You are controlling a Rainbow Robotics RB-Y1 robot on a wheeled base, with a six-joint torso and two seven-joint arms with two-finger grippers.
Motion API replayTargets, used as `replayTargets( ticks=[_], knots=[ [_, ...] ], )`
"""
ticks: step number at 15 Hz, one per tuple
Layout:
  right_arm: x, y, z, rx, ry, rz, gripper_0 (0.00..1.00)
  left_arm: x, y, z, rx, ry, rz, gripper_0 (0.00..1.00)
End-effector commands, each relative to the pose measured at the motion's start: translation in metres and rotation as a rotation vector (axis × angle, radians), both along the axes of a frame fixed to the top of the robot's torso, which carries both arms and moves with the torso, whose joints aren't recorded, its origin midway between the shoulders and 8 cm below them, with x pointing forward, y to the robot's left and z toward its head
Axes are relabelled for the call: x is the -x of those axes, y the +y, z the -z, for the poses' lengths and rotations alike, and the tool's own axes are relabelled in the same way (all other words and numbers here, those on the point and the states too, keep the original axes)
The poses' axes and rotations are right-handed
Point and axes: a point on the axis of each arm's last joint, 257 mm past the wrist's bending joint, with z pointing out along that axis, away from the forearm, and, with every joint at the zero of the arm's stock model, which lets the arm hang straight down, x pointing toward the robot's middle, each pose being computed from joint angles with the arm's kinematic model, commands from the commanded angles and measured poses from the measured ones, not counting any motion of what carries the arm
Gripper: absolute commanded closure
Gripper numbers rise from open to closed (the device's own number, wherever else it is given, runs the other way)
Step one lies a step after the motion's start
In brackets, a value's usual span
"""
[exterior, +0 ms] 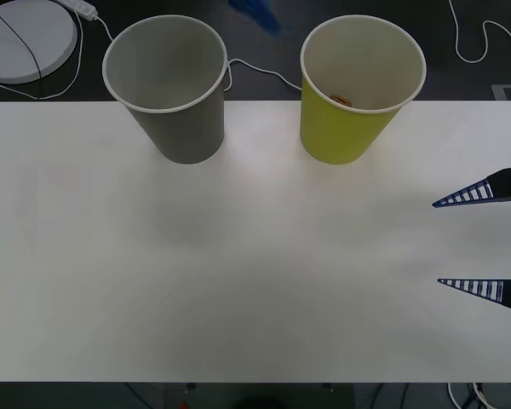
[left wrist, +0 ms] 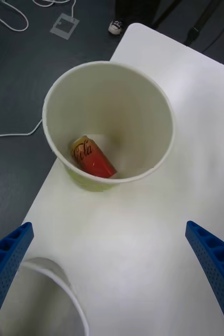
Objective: Put the can into the green bin and the plastic bottle into the gray bin
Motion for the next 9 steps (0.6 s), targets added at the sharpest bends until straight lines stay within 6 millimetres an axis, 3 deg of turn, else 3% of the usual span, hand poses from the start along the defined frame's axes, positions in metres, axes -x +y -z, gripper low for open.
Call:
replayTargets(
  ticks=[1, 5, 9],
  knots=[
    [0.000, 0.000, 0.000, 0.000, 0.000, 0.000, 0.00, 0.014, 0.044, 0.013, -0.012, -0.039, 0.051, 0.00],
    [0.000, 0.000, 0.000, 0.000, 0.000, 0.000, 0.00, 0.037, 0.095, 0.037, -0.032, -0.069, 0.127, 0.00],
    [0.000, 0.000, 0.000, 0.000, 0.000, 0.000, 0.00, 0.063, 0.129, 0.059, -0.036, -0.100, 0.144, 0.00]
  ],
)
